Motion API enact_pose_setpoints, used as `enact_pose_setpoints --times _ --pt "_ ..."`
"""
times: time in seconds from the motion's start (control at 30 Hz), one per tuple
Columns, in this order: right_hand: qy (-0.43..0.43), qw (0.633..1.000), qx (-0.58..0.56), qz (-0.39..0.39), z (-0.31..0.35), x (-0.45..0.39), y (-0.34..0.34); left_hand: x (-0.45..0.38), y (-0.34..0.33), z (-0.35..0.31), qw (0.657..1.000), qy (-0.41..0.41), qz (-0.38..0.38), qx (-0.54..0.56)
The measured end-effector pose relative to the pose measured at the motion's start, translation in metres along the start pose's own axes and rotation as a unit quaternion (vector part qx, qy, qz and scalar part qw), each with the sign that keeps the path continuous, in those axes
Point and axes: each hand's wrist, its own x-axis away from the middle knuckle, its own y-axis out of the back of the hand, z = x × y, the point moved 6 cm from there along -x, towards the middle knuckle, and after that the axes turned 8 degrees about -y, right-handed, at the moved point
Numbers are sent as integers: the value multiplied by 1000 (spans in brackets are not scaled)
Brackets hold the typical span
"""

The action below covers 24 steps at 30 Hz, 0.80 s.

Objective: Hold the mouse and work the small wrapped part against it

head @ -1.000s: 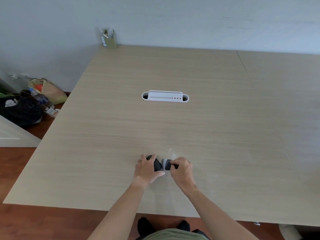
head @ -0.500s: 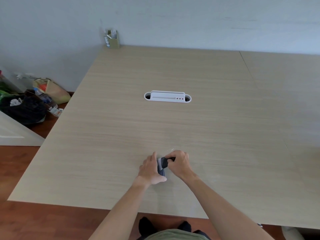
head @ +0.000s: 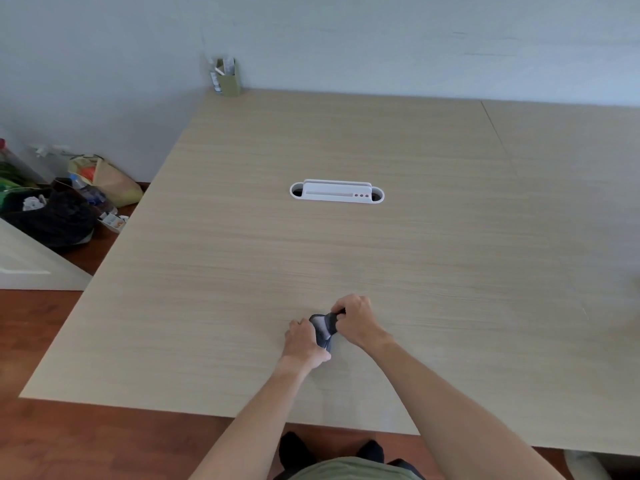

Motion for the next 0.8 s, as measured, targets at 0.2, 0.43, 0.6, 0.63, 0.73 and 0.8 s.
enact_pose_setpoints --times 0.2,0.43,0.6,0.63,0.73,0.8 --pt "11 997 10 -69 1 -5 17 1 -2 0 1000 5 -13 -20" --pt "0 999 33 -14 -6 -5 10 1 -4 0 999 12 -20 -26" --pt "36 997 23 -59 11 -7 20 1 -4 -1 999 15 -20 -25" --pt "41 998 14 -39 14 -9 15 1 -4 -1 999 13 -20 -24" --pt "36 998 44 31 16 -14 -3 2 -3 -2 1000 11 -20 -19" --pt "23 996 87 24 13 -20 -2 1 -3 -1 999 13 -19 -26"
